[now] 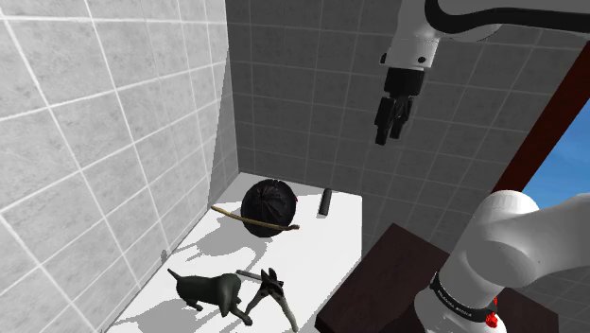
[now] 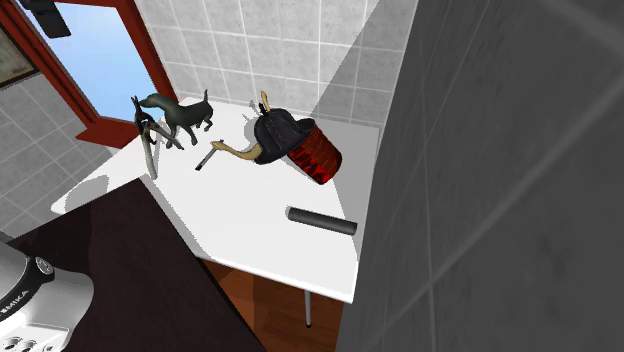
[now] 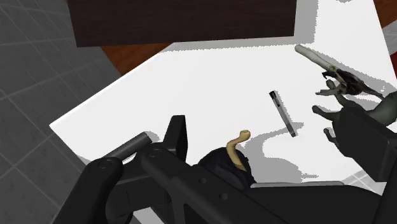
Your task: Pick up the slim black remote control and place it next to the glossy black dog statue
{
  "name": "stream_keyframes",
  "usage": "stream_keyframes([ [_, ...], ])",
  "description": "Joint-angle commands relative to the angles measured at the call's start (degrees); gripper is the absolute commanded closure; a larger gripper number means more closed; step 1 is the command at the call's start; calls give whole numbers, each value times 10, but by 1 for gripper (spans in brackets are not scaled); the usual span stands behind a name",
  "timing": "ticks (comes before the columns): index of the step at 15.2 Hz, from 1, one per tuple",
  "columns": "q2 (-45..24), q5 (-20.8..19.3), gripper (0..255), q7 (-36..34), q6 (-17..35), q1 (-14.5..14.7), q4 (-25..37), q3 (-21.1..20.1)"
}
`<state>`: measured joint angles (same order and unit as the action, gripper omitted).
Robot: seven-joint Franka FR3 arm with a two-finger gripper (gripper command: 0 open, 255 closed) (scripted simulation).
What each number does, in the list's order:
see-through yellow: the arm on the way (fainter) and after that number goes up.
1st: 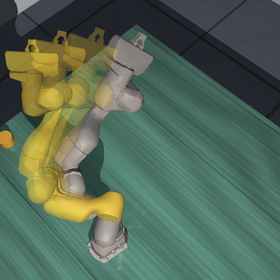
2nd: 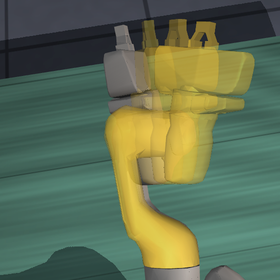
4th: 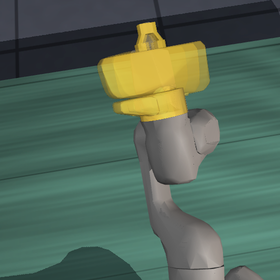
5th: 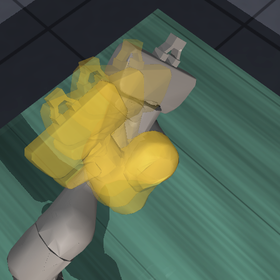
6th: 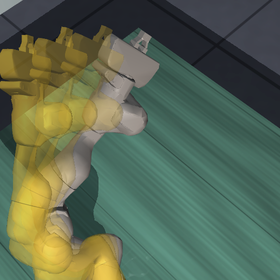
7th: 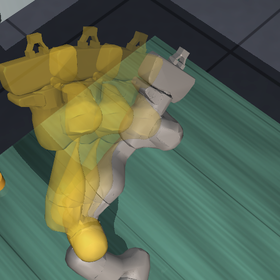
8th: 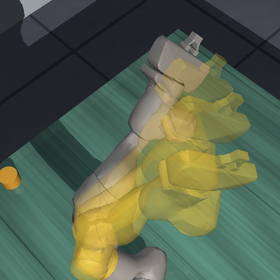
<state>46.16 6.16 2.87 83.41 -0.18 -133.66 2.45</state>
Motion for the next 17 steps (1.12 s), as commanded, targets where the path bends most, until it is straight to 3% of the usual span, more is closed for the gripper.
stream_keyframes([
  [1, 0, 0, 0, 0, 0, 0, 0, 0],
  [9, -120, 11, 0, -63, 145, -31, -35, -6],
  [17, -269, 23, 0, -121, 275, -57, -27, -1],
])
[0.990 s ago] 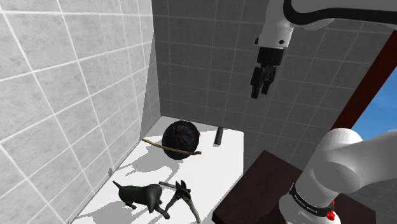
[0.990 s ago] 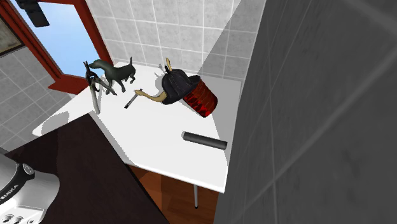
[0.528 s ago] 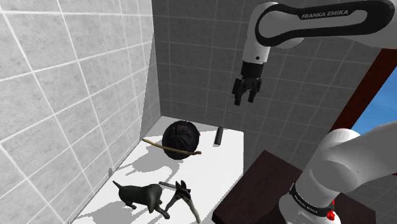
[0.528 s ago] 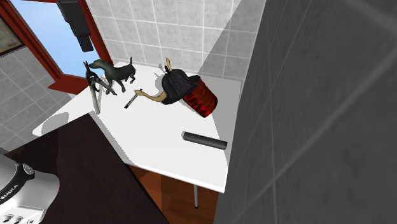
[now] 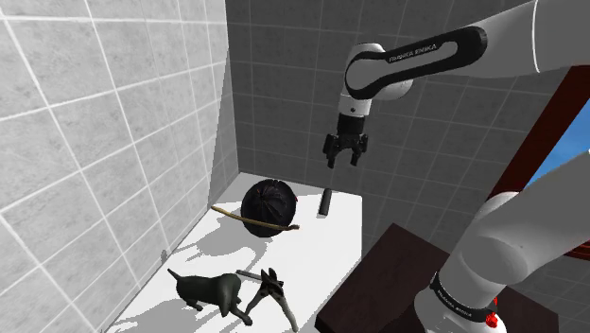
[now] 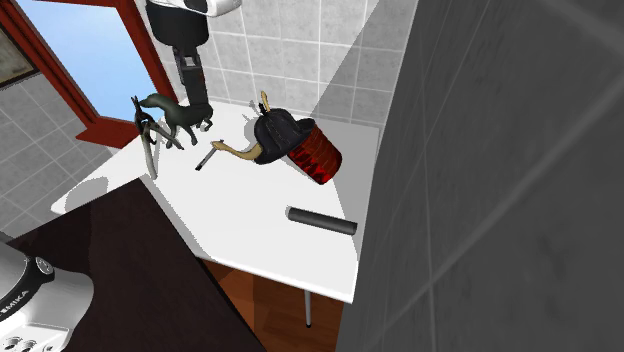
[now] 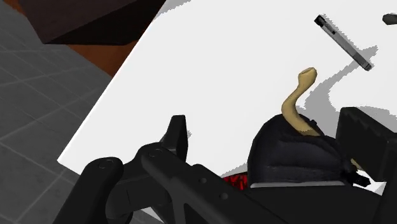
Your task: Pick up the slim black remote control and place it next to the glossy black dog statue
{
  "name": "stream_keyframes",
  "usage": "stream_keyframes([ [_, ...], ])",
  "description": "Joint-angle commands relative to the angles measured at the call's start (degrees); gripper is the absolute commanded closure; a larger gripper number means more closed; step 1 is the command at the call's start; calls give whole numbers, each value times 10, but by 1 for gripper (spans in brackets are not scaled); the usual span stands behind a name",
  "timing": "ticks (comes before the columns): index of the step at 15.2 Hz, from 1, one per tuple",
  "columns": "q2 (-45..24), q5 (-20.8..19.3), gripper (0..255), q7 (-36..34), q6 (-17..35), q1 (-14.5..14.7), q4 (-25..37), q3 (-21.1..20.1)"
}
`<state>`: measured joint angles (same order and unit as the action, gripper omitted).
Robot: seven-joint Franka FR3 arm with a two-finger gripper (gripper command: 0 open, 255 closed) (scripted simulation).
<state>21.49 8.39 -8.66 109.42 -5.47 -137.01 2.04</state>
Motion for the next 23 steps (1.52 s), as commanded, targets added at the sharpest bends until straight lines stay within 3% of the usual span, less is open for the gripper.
stream_keyframes([
  [1, -42, 2, 0, -12, 30, -7, 10, 4],
  [12, -265, 33, 0, -73, 161, -36, 85, 29],
  [23, -486, 89, 0, -116, 232, -75, 213, 52],
])
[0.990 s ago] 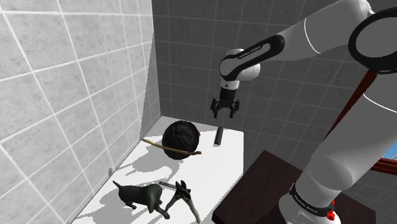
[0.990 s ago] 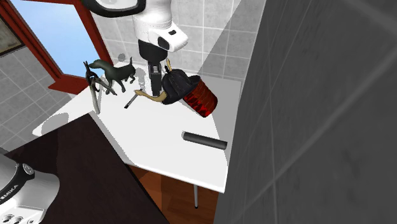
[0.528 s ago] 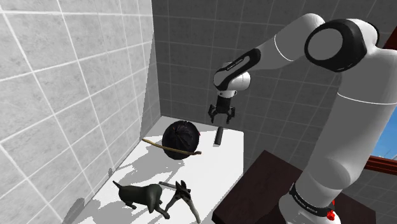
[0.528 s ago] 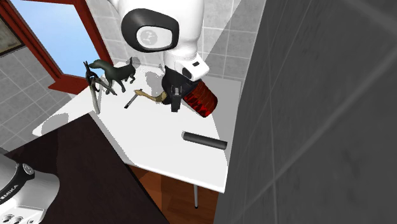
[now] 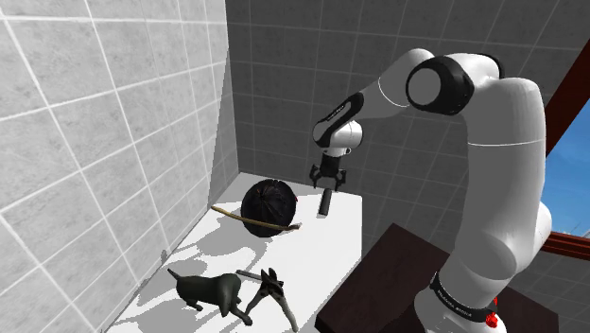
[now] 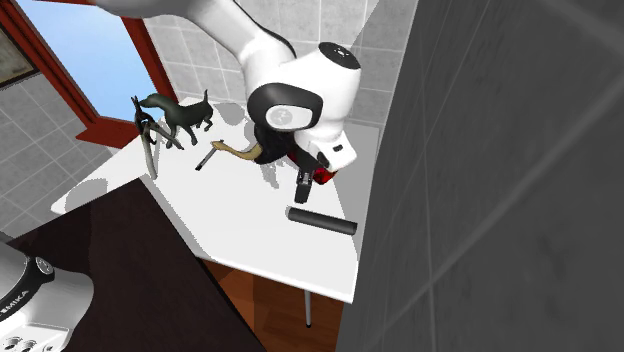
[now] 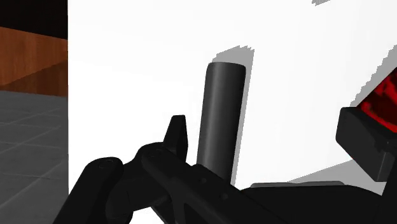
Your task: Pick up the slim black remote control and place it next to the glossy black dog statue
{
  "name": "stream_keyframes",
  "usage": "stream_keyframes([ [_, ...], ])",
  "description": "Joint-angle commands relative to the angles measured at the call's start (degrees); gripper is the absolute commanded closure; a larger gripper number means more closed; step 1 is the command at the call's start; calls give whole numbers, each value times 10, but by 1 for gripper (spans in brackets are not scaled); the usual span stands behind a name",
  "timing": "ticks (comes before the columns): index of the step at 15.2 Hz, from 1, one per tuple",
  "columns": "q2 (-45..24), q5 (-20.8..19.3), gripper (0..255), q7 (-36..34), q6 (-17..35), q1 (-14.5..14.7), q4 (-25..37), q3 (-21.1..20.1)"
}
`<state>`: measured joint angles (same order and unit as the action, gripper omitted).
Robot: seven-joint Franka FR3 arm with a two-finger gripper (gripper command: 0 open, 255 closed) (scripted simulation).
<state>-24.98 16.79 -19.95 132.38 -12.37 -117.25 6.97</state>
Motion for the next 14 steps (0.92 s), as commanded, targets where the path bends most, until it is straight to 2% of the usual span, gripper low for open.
stream_keyframes([
  [1, -40, 11, 0, -7, 7, -10, 30, 4],
  [6, -138, 37, 0, -29, 20, -35, 104, 10],
  [14, -180, 50, 0, -21, 59, -37, 107, -2],
])
